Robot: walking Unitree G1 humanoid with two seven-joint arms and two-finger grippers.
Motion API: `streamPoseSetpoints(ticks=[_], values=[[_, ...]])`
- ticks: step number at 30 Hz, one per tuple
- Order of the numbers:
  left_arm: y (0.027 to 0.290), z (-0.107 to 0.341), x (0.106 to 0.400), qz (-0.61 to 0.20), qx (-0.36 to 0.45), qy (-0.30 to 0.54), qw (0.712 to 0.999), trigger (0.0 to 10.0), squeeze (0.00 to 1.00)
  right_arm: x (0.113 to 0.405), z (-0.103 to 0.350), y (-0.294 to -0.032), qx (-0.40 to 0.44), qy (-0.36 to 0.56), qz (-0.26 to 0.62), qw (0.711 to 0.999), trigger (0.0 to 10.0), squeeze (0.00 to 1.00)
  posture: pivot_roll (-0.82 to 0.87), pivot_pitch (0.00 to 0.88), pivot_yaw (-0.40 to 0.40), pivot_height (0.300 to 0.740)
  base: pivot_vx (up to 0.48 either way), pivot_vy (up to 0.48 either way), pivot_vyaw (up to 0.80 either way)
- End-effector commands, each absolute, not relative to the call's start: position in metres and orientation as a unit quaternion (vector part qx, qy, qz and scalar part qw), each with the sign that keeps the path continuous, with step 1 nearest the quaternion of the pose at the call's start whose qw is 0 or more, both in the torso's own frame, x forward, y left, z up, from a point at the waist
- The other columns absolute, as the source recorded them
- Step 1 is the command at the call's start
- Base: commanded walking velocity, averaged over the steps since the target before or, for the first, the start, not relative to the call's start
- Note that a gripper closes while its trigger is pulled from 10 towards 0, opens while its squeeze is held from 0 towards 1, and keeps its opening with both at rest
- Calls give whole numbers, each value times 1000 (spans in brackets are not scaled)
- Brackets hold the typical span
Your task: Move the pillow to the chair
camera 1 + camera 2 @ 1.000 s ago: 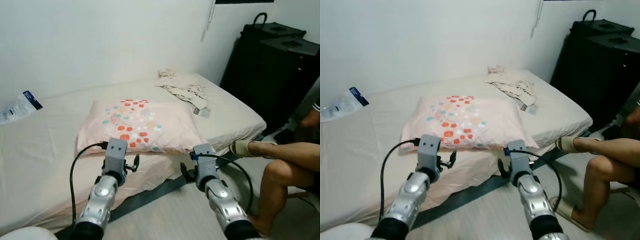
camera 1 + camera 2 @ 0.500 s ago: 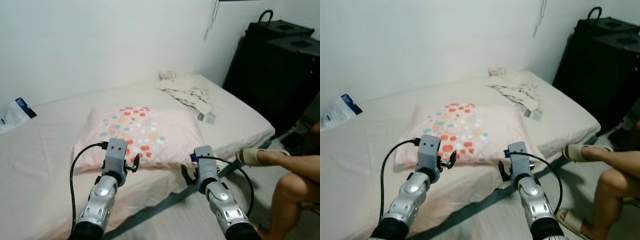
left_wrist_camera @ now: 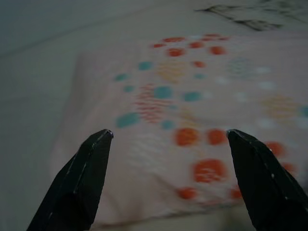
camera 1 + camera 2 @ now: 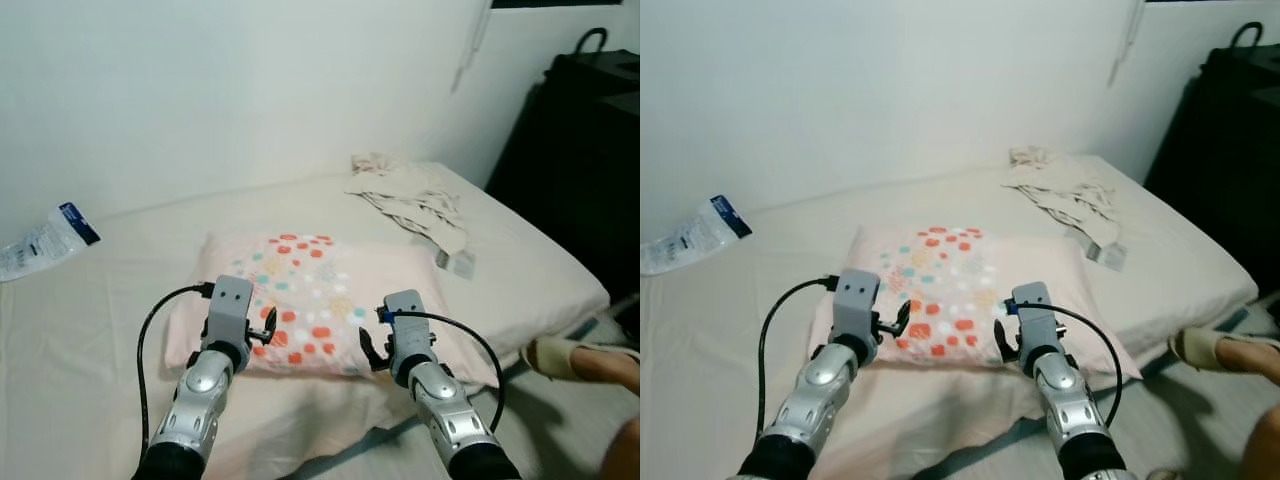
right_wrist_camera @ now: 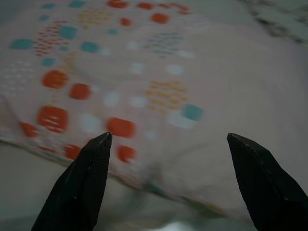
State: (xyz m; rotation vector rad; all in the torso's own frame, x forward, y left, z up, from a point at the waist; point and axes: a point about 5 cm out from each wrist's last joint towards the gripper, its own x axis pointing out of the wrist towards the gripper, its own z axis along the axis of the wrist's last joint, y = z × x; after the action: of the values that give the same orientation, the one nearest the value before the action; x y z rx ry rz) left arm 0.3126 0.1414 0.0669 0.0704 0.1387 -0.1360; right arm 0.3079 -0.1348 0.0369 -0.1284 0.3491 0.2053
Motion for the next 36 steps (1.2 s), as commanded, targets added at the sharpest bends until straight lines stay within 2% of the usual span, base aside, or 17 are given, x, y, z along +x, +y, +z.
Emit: streamPoseSetpoints(ticks=[1,20,23,36], values=[[135,65,312,-82,35,77,993,10000,0,305,32,-147,-68,186,85,976,10000,0,-20,56,-34,740,0,0,0],[135,64,315,-67,42,80,994,10000,0,305,35,-152,-64,179,76,979,10000,0,-37,38,-26,740,0,0,0],[133,64,315,-68,43,79,994,10000,0,305,34,-152,-85,179,85,976,10000,0,-36,35,-29,740,0,0,0],[131,63,313,-64,41,80,994,10000,0,306,37,-141,-95,173,119,973,10000,0,-27,42,-47,740,0,0,776]])
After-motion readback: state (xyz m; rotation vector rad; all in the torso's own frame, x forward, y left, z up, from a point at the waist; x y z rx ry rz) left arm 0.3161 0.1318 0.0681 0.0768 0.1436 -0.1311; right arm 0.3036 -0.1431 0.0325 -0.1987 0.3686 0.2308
